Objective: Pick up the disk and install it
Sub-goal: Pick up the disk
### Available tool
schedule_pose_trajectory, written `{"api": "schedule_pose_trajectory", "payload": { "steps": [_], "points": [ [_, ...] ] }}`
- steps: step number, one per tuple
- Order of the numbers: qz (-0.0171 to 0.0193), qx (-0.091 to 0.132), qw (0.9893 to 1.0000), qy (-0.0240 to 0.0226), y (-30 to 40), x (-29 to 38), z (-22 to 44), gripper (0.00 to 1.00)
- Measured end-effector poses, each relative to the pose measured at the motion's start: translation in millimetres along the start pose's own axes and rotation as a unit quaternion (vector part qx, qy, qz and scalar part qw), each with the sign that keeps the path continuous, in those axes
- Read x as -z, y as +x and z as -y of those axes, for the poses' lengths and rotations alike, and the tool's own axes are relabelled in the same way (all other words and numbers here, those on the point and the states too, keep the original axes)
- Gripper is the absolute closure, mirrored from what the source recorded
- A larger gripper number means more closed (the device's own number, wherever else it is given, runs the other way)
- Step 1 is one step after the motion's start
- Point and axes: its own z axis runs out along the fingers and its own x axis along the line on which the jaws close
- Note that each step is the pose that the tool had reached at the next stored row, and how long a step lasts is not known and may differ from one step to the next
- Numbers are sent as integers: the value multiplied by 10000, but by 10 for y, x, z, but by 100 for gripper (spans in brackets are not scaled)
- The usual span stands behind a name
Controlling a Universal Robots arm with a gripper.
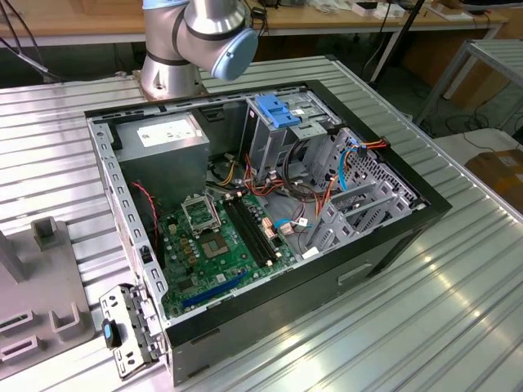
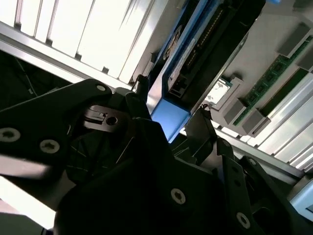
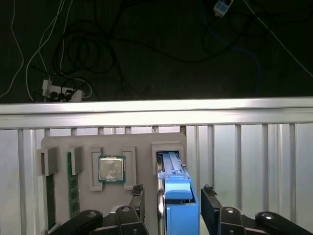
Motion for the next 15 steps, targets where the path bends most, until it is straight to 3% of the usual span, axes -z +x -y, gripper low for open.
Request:
{"api": "schedule_pose_trajectory", "payload": {
  "steps": [3,5,15],
  "points": [
    [-37,-1,10000,1,-9,7,0,42],
    [-41,-2,10000,2,-82,7,-2,42],
    [-87,0,10000,5,-47,6,-25,42]
  ]
}}
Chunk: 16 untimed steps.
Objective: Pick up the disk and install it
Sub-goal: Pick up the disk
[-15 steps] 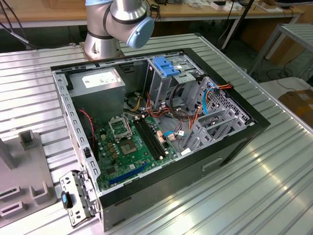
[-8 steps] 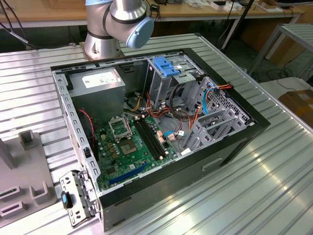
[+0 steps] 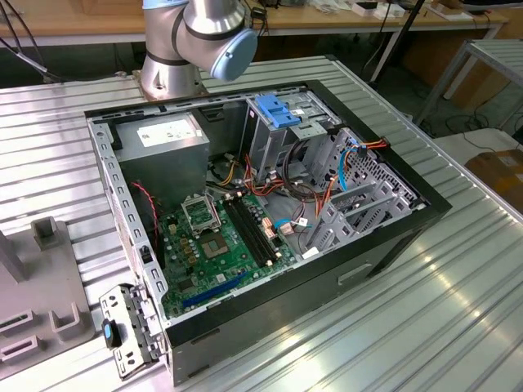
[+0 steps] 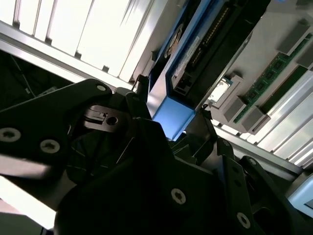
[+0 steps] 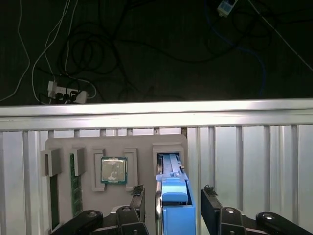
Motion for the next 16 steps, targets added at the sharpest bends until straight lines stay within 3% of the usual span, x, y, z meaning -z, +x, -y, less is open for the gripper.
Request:
{"api": "schedule_pose_trajectory", "payload": {
  "steps": [2,3,7,9,16],
  "points": [
    [-4,0,10000,0,0,-1,0,42],
    [-15,0,10000,1,0,-3,0,51],
    [-47,0,10000,1,0,-4,0,51],
    [-56,0,10000,1,0,-5,0,60],
    [-59,0,10000,1,0,-5,0,60]
  ]
}}
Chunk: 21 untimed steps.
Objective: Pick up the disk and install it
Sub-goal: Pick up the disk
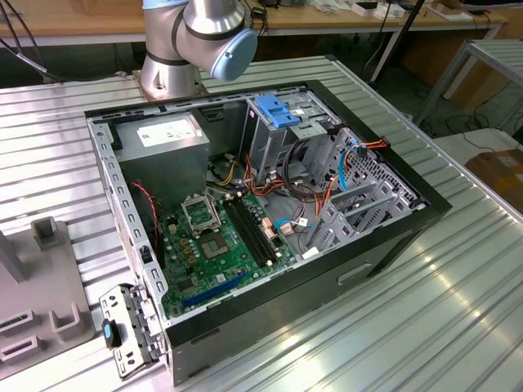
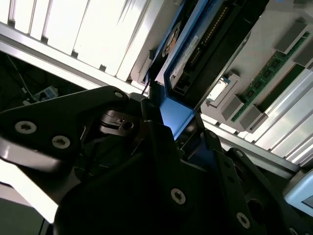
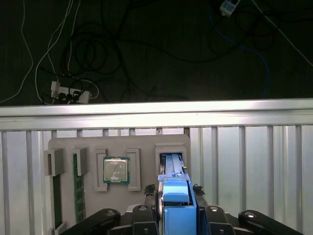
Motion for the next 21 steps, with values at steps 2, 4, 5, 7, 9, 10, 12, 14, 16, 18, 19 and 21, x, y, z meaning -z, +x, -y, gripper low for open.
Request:
{"api": "schedule_pose_trajectory", "payload": {
  "steps": [2,4,5,7,9,10,12,14,16,18,19,21],
  "points": [
    [-1,0,10000,0,0,-2,0,60],
    [0,0,10000,0,0,-3,0,60],
    [-1,0,10000,0,0,-3,0,60],
    [0,0,10000,0,0,-4,0,63],
    [0,0,10000,0,0,-4,0,63],
    [0,0,10000,0,0,-4,0,63],
    [0,31,10000,2,0,-5,0,63],
    [0,47,10000,3,0,-5,0,63],
    [0,51,10000,3,0,-5,0,63],
    [1,51,10000,4,0,-3,0,63],
    [0,51,10000,3,0,3,0,63],
    [1,51,10000,3,1,14,1,63]
  ]
}}
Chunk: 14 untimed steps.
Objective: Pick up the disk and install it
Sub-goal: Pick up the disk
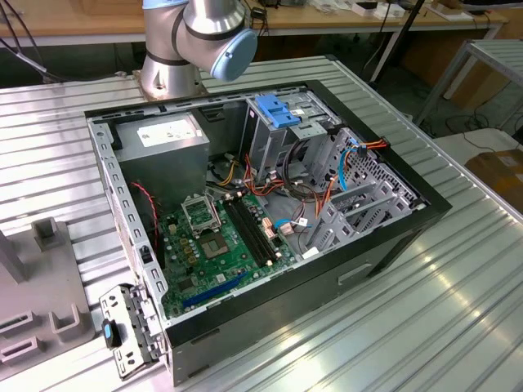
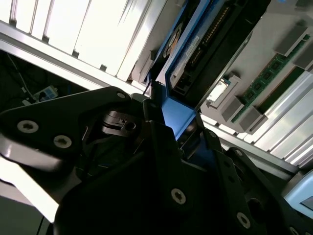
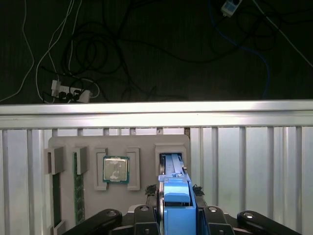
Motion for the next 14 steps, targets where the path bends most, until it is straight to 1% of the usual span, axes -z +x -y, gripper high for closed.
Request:
{"api": "schedule_pose_trajectory", "payload": {
  "steps": [3,9,14],
  "points": [
    [0,0,10000,1,1,25,0,63],
    [0,0,10000,-1,1,36,0,63],
    [-1,0,10000,-1,0,9,0,63]
  ]
}}
